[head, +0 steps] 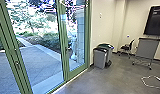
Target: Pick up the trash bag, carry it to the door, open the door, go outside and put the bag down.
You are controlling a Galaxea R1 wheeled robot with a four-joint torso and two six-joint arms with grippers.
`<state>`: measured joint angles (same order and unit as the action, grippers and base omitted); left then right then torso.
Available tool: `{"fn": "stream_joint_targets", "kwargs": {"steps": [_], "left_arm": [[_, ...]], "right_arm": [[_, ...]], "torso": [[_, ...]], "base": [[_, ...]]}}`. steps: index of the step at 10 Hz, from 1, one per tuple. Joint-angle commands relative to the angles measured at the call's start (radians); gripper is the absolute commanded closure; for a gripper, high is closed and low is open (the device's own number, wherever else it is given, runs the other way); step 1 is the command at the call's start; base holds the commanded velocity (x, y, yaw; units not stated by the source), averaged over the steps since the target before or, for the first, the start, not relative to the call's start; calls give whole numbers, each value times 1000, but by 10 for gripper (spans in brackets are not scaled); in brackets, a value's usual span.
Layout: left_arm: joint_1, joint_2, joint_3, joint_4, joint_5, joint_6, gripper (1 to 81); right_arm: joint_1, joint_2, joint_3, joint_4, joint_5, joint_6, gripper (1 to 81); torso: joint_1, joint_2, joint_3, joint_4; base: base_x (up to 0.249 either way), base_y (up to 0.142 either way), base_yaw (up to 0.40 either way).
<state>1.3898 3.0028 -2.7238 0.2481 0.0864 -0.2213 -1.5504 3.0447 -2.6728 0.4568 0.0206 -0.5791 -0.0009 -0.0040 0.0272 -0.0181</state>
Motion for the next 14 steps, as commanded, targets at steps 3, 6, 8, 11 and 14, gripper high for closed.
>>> {"fn": "stream_joint_targets", "kwargs": {"steps": [3, 6, 8, 11, 14], "left_arm": [[-74, 1, 3, 11, 41, 3, 811], [-76, 1, 3, 11, 41, 3, 811], [-74, 3, 3, 11, 41, 5, 811], [-74, 4, 3, 11, 41, 5, 811], [-74, 4, 1, 13, 41, 5, 811]], "right_arm": [[51, 4, 1, -9, -64, -2, 10], [51, 5, 1, -9, -64, -4, 10], [51, 7, 1, -9, -64, -4, 10], [51, 9, 1, -9, -64, -4, 10], [51, 9, 1, -9, -64, -4, 10]], "torso": [[1, 0, 0, 0], [1, 0, 0, 0], [1, 0, 0, 0], [1, 0, 0, 0], [1, 0, 0, 0]], "base": [[165, -75, 0], [165, -75, 0], [165, -75, 0], [165, -75, 0], [165, -78, 0]]}}
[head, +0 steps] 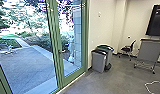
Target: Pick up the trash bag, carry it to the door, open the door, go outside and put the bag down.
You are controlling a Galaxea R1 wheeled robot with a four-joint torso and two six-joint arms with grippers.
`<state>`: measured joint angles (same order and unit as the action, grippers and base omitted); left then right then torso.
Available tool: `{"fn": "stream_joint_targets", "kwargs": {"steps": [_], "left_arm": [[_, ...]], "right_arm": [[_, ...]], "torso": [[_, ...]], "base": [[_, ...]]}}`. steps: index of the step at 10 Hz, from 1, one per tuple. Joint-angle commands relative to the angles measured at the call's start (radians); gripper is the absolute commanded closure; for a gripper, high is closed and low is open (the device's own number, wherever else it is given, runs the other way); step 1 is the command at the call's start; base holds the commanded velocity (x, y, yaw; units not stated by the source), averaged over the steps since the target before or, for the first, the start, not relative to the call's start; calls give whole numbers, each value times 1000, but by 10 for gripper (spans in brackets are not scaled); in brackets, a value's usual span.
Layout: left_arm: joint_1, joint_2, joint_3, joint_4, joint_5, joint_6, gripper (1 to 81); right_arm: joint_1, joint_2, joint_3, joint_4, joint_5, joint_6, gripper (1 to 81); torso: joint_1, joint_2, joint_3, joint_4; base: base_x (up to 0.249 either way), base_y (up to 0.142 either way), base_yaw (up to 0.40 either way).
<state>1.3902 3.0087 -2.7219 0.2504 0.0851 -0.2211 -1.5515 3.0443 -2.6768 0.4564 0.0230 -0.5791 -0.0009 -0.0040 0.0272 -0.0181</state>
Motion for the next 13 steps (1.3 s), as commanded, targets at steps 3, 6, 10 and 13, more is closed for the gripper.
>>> {"fn": "stream_joint_targets", "kwargs": {"steps": [3, 6, 10, 13], "left_arm": [[-75, -2, -1, 12, 42, 5, 811], [-75, -2, 1, 12, 42, 5, 811], [-72, -7, 1, 9, 38, 12, 811], [-66, 1, 1, 10, 10, 31, 811]], "right_arm": [[53, 10, 3, -8, -66, -4, 10], [52, 12, -6, -8, -66, -4, 10], [27, 12, -21, -8, -49, -4, 10], [17, 14, -21, -9, -23, -4, 10]], "torso": [[1, 0, 0, 0], [1, 0, 0, 0], [1, 0, 0, 0], [1, 0, 0, 0]], "base": [[165, -22, 0], [165, 0, 0], [163, 0, 0], [154, 0, 0]]}}
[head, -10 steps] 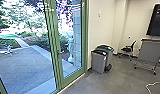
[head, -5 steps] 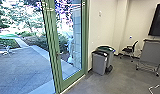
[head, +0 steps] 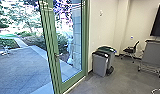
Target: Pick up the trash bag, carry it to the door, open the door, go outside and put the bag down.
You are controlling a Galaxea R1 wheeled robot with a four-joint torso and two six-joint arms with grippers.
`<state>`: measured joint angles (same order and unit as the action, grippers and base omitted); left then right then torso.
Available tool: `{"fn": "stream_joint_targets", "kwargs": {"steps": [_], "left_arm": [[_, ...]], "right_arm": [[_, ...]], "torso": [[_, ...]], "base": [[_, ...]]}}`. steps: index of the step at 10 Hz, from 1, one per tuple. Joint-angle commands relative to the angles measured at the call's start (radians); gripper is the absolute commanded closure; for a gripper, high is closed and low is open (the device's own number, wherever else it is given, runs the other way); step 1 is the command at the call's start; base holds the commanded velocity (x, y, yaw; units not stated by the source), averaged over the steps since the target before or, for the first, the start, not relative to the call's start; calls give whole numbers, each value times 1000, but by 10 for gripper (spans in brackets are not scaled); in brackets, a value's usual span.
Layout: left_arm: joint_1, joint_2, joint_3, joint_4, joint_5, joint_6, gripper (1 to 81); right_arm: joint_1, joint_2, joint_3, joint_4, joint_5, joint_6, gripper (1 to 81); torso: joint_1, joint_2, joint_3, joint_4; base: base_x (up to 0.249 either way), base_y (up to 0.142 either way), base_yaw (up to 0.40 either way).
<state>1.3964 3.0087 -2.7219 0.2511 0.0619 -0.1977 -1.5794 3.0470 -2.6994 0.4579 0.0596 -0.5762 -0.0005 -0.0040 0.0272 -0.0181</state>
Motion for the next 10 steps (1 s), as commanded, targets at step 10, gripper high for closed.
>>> {"fn": "stream_joint_targets", "kwargs": {"steps": [10], "left_arm": [[-72, 3, 1, 8, 32, 9, 811]], "right_arm": [[38, 15, 1, -10, -58, -7, 10]], "torso": [[1, 0, 0, 0]], "base": [[154, 0, 0]]}}
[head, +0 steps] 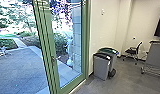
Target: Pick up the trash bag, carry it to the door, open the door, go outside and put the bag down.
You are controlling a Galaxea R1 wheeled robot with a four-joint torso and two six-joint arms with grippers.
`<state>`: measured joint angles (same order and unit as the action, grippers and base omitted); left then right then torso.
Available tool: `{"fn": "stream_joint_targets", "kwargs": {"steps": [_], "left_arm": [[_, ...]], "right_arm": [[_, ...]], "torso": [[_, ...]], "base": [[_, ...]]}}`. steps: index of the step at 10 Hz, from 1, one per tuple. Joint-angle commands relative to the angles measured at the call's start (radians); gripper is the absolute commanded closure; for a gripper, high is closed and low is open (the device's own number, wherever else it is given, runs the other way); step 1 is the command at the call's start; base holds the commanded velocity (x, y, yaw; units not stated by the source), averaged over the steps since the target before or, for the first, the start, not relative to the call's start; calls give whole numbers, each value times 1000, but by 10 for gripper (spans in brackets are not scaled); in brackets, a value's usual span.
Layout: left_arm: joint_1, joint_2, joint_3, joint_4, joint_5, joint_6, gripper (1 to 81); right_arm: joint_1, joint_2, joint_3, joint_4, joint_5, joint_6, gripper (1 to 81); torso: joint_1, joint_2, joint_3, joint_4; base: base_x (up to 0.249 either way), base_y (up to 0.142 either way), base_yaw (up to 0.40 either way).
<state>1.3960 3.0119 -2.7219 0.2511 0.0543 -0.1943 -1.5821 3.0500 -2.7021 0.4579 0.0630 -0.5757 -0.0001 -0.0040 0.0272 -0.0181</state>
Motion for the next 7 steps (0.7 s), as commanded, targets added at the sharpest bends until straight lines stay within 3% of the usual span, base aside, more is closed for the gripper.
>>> {"fn": "stream_joint_targets", "kwargs": {"steps": [1, 7], "left_arm": [[-71, 0, 1, 10, 39, 6, 811], [-71, 1, 1, 10, 41, 6, 811]], "right_arm": [[41, 12, 3, -10, -61, -7, 10], [43, 14, 4, -11, -63, -7, 10]], "torso": [[0, 0, 0, 0], [0, 0, 0, 0]], "base": [[147, 0, 0], [146, 0, 0]]}}
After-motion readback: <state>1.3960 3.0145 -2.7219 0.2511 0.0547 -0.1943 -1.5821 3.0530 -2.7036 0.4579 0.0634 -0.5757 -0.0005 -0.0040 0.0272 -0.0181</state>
